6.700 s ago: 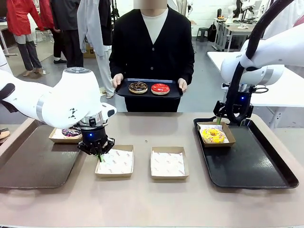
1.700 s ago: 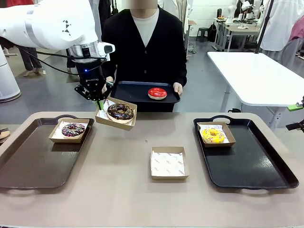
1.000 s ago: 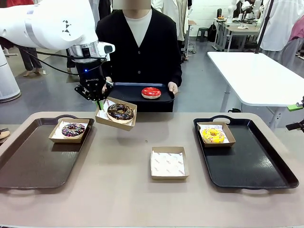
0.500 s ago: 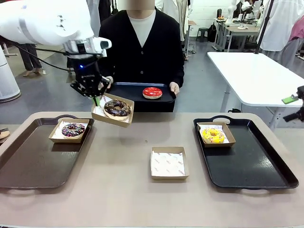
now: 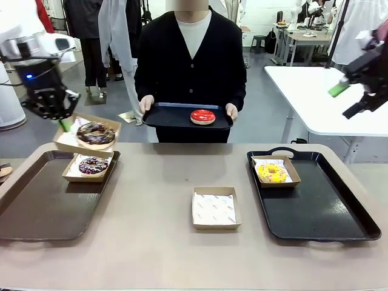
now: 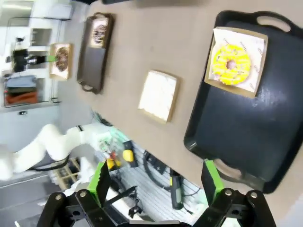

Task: Individually package the donuts and arrange them on the tray.
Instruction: Place the picked Paper togo box on the Handle tray while simultaneously picking up another Paper togo box from the table with the other hand.

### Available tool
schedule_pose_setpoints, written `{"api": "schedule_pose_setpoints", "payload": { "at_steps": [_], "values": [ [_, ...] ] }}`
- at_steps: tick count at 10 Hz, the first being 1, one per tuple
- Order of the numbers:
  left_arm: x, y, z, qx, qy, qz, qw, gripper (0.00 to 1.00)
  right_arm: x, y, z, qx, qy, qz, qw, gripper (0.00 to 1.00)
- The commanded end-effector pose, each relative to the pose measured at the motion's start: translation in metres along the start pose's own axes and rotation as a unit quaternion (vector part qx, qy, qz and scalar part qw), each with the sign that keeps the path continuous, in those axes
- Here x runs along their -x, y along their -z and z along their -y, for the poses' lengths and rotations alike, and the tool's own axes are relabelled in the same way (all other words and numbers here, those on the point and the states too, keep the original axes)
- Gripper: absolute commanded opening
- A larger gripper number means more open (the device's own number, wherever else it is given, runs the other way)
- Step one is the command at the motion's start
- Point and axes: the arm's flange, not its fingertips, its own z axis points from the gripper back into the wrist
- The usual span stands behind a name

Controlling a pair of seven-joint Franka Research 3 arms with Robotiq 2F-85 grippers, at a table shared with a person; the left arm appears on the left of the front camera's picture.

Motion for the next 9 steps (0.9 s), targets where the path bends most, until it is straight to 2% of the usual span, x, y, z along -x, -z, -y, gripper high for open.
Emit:
{"api": "schedule_pose_setpoints", "payload": {
  "at_steps": [1, 3, 6, 8, 9],
  "values": [
    [0.013, 0.017, -0.028, 0.023, -0.008, -0.015, 1.0, 0.01, -0.026, 0.06, -0.018, 0.077, 0.037, -0.034, 0.996, 1.0],
    [0.016, 0.036, -0.057, 0.036, -0.029, -0.02, 0.999, 0.01, -0.052, 0.12, -0.04, 0.124, 0.05, -0.045, 0.99, 1.0],
    [0.029, 0.051, -0.097, 0.036, -0.033, -0.03, 0.998, 0.01, -0.054, 0.185, -0.061, 0.172, 0.045, -0.059, 0.982, 1.0],
    [0.022, 0.056, -0.103, 0.048, -0.004, -0.028, 0.998, 0.01, -0.053, 0.194, -0.061, 0.18, 0.034, -0.071, 0.981, 1.0],
    [0.014, 0.058, -0.095, 0.037, 0.009, -0.026, 0.999, 0.01, -0.056, 0.194, -0.064, 0.159, 0.034, -0.07, 0.984, 1.0]
  ]
}}
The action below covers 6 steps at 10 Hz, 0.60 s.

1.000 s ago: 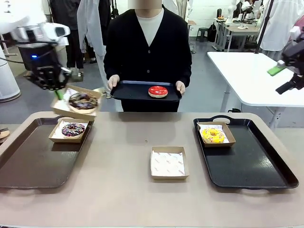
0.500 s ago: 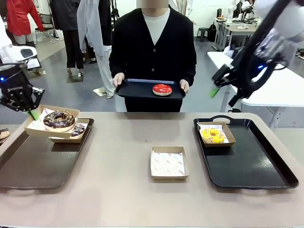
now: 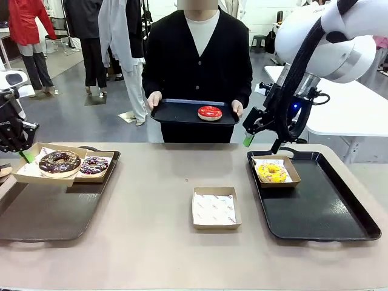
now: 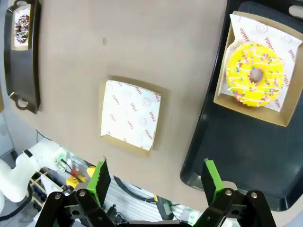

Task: Individually package the donuts and arrange them on the tray.
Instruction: Place the picked Paper togo box on the Handle tray while simultaneously picking up another Paper togo box from the table with the other hand.

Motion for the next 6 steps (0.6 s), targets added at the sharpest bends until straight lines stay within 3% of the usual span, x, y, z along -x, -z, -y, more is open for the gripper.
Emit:
{"api": "schedule_pose_setpoints", "payload": {
  "at_steps": [1, 6],
  "values": [
    [0.002, -0.001, -0.0011, 0.0, -0.015, -0.004, 1.0, 0.01, -0.0012, -0.0051, 0.0012, -0.008, 0.005, 0.006, 1.0, 1.0],
    [0.002, -0.001, -0.0011, 0.0, -0.015, -0.004, 1.0, 0.01, -0.0012, -0.0051, 0.0012, -0.008, 0.005, 0.006, 1.0, 1.0]
  ]
}}
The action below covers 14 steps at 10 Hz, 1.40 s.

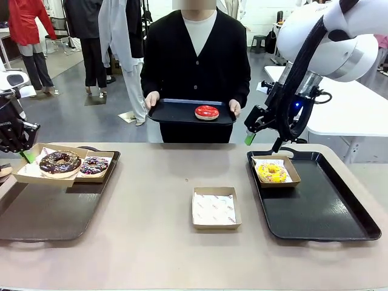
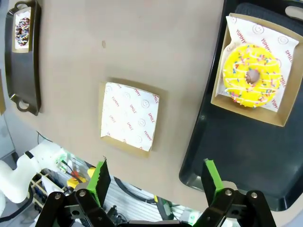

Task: Individually package the donuts and arrange them on the tray.
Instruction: Place the picked Paper togo box on the Handle tray while simultaneously picking up another Paper togo box from the table with the other hand.

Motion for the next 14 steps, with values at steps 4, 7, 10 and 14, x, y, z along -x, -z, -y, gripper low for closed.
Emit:
{"api": "schedule_pose_setpoints", "payload": {
  "at_steps": [4, 7, 10, 14],
  "values": [
    [0.0, 0.012, -0.011, -0.047, 0.027, 0.035, 0.998, 0.01, 0.022, 0.055, -0.037, 0.107, 0.022, 0.019, 0.994, 1.0],
    [-0.004, 0.048, -0.03, -0.069, 0.01, 0.036, 0.997, 0.01, 0.027, 0.12, -0.055, 0.122, 0.085, 0.09, 0.985, 1.0],
    [-0.01, 0.054, -0.031, -0.071, 0.01, 0.042, 0.997, 0.01, 0.019, 0.128, -0.055, 0.107, 0.087, 0.106, 0.985, 1.0],
    [-0.003, 0.04, -0.025, -0.055, 0.013, 0.028, 0.998, 0.01, 0.026, 0.105, -0.052, 0.097, 0.061, 0.066, 0.991, 1.0]
  ]
}}
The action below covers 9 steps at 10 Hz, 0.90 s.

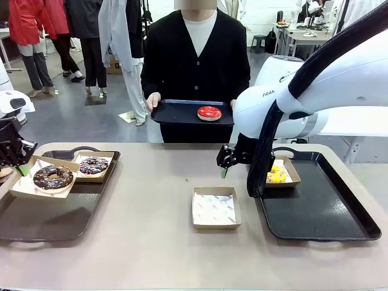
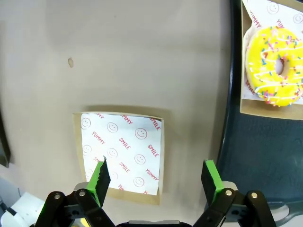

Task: Individually package the donuts and arrange them on the tray.
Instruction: Place the picked Paper togo box on the Handle tray while simultaneously picking up another Paper togo box from the table with the other hand.

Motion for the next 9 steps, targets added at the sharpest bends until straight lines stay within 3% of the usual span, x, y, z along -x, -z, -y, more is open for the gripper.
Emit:
{"api": "schedule_pose_setpoints", "payload": {
  "at_steps": [1, 9],
  "values": [
    [0.001, -0.005, 0.001, 0.001, 0.002, -0.002, 1.0, 0.01, -0.001, -0.005, 0.001, 0.001, -0.011, -0.006, 1.0, 1.0],
    [0.011, 0.028, 0.02, 0.005, 0.006, 0.014, 1.0, 0.01, 0.042, 0.04, -0.012, 0.042, 0.04, 0.022, 0.998, 1.0]
  ]
}}
